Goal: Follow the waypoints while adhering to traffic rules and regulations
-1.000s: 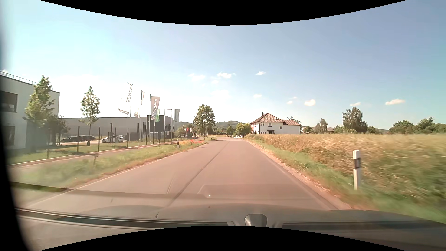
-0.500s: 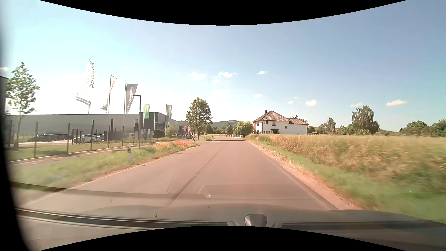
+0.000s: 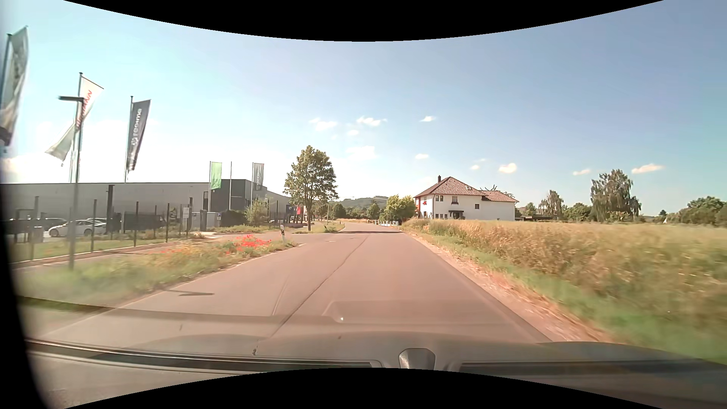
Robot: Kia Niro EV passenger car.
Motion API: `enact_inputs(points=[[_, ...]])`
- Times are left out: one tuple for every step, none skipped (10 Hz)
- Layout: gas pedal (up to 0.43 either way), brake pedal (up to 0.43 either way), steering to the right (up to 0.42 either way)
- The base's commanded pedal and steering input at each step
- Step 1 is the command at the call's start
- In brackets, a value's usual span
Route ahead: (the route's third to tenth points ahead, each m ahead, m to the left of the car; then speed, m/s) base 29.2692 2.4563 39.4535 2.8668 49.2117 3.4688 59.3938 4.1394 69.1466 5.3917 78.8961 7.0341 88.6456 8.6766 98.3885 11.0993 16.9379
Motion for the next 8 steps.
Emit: enact_inputs(points=[[0.197, 0.006, 0.002], [0.197, 0.006, 0.002], [0.197, 0.006, 0.002], [0.197, 0.006, 0.002], [0.197, 0.006, 0.002], [0.197, 0.006, 0.002], [0.189, 0.006, 0.001], [0.189, 0.006, -0.001]])
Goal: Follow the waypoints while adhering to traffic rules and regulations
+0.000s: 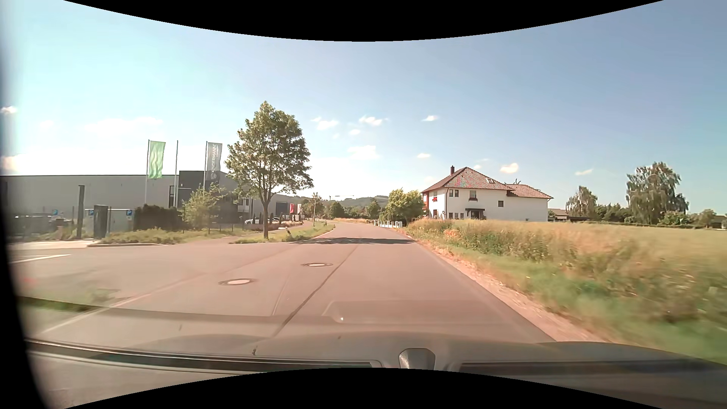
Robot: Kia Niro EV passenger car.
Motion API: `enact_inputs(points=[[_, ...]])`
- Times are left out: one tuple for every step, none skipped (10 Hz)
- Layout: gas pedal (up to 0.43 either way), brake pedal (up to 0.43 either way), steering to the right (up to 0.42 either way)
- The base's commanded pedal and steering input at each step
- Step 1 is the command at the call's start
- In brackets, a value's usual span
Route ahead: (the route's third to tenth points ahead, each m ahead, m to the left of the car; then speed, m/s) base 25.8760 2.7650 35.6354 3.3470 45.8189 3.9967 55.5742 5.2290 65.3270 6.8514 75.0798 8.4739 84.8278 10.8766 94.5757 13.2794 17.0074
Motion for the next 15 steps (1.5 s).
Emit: enact_inputs(points=[[0.189, 0.006, -0.002], [0.189, 0.006, -0.003], [0.189, 0.006, -0.003], [0.189, 0.006, -0.003], [0.189, 0.006, -0.003], [0.189, 0.006, -0.003], [0.177, 0.006, -0.005], [0.169, 0.006, -0.008], [0.169, 0.006, -0.01], [0.169, 0.006, -0.011], [0.169, 0.006, -0.012], [0.169, 0.006, -0.014], [0.169, 0.006, -0.016], [0.169, 0.006, -0.017], [0.169, 0.006, -0.017]])
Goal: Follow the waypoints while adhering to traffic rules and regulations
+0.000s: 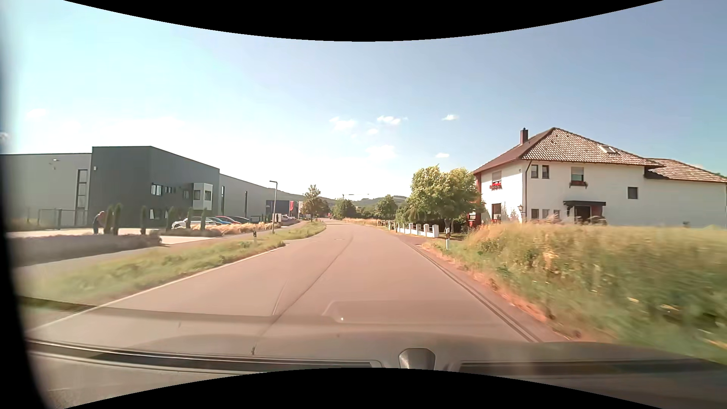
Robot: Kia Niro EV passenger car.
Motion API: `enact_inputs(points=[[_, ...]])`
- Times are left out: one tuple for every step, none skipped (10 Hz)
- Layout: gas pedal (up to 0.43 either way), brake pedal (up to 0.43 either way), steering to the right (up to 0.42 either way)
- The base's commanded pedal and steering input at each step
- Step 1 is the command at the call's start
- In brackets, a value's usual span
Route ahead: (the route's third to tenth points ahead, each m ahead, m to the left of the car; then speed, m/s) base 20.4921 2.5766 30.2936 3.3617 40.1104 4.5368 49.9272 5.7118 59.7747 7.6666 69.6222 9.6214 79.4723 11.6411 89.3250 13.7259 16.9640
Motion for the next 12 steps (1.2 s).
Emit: enact_inputs(points=[[0.157, 0.006, -0.017], [0.157, 0.006, -0.017], [0.15, 0.006, -0.017], [0.15, 0.012, -0.017], [0.15, 0.006, -0.017], [0.157, 0.006, -0.017], [0.157, 0.006, -0.015], [0.169, 0.006, -0.014], [0.169, 0.006, -0.014], [0.169, 0.006, -0.014], [0.169, 0.006, -0.012], [0.169, 0.006, -0.012]])
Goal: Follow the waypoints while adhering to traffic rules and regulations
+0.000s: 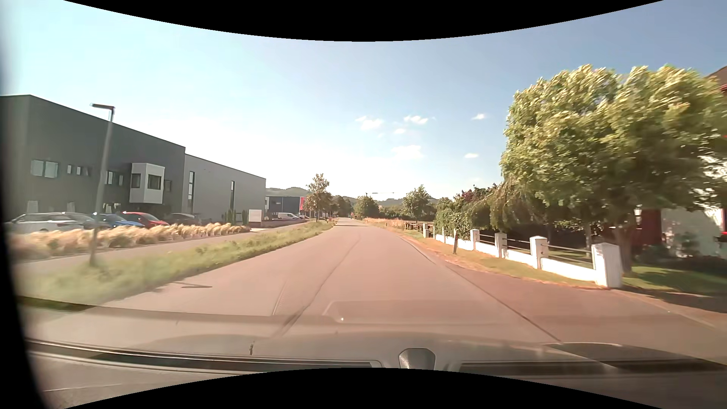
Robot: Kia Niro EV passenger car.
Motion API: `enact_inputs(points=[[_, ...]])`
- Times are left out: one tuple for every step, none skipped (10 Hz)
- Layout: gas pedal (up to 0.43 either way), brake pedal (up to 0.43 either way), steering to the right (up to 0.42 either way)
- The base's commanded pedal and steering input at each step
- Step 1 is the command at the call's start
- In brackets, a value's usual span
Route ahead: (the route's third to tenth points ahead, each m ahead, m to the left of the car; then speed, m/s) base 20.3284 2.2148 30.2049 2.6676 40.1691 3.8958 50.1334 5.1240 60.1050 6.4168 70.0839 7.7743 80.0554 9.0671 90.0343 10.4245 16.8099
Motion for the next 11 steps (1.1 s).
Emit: enact_inputs(points=[[0.157, 0.006, -0.011], [0.15, 0.006, -0.011], [0.15, 0.006, -0.011], [0.157, 0.006, -0.011], [0.157, 0.006, -0.011], [0.157, 0.006, -0.01], [0.157, 0.006, -0.01], [0.169, 0.006, -0.01], [0.169, 0.006, -0.01], [0.169, 0.006, -0.01], [0.169, 0.006, -0.01]])
